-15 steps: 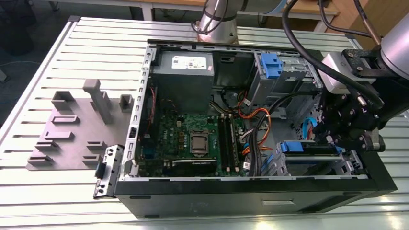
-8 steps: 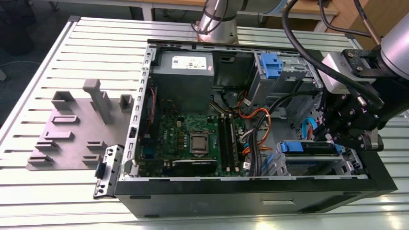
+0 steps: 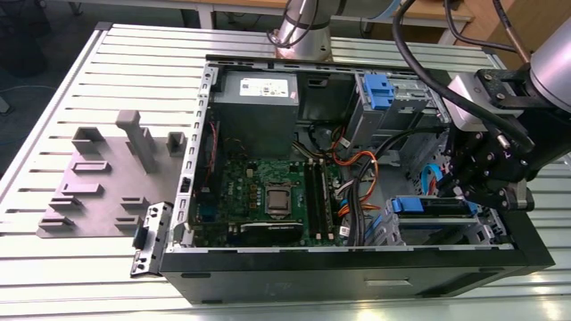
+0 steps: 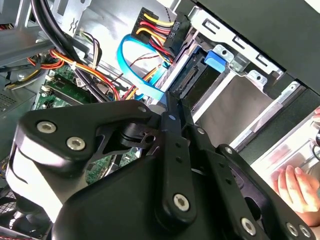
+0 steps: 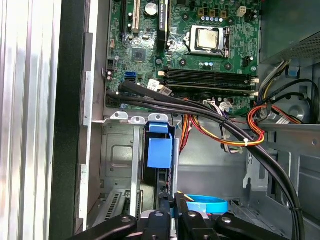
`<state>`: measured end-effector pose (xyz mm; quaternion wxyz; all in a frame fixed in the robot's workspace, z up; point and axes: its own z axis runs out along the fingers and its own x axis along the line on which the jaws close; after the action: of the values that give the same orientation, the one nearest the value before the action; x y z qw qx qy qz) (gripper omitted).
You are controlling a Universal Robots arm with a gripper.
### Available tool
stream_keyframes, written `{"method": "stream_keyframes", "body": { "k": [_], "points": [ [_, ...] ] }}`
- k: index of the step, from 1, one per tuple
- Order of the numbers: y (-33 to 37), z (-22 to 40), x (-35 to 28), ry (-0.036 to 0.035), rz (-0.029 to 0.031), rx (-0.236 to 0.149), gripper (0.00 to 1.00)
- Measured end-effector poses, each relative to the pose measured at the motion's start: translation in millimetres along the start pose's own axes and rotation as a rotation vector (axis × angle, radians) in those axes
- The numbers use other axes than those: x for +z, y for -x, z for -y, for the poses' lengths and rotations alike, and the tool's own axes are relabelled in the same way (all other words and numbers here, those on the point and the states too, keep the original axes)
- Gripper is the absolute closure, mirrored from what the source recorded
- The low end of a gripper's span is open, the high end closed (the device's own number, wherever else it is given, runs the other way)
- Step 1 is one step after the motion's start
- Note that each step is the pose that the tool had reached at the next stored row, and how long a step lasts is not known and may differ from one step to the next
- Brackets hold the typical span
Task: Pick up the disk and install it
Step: 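Insert the first disk wire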
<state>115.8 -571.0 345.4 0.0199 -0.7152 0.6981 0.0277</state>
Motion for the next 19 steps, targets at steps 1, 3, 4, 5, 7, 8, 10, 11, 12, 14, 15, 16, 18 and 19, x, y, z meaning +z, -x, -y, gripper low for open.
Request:
{"method": "stream_keyframes", "body": {
  "k": [1, 3, 4, 5, 7, 8, 10, 11, 12, 14, 15, 16, 18, 19],
  "points": [
    [0.0, -0.1, 0.0, 0.0000, -0.0002, 0.000, 0.84],
    [0.0, -0.3, 0.3, 0.0000, -0.0004, 0.000, 0.84],
    [-0.1, -0.3, 0.8, 0.0000, -0.0002, 0.000, 0.84],
    [-0.2, -0.4, 1.4, 0.0000, -0.0001, 0.000, 0.84],
    [-0.3, -0.5, 2.2, -0.0002, -0.0004, 0.000, 0.84],
    [-0.3, -0.5, 2.5, -0.0002, -0.0005, 0.000, 0.84],
    [-0.5, -0.9, 2.9, -0.0002, -0.0005, 0.000, 0.84],
    [-0.5, -1.3, 3.1, -0.0003, -0.0003, 0.000, 0.84],
    [-0.6, -1.3, 3.2, -0.0003, -0.0004, 0.000, 0.84],
    [-1.4, -1.3, 4.0, -0.0003, -0.0002, 0.000, 0.84],
    [-1.7, -1.4, 4.3, -0.0003, -0.0001, 0.000, 0.84],
    [-1.8, -1.3, 4.6, -0.0003, -0.0002, 0.000, 0.84],
    [-2.0, -1.3, 6.2, -0.0002, -0.0002, 0.000, 0.84],
    [-2.0, -1.3, 6.8, -0.0002, -0.0003, 0.000, 0.84]
  ]
}}
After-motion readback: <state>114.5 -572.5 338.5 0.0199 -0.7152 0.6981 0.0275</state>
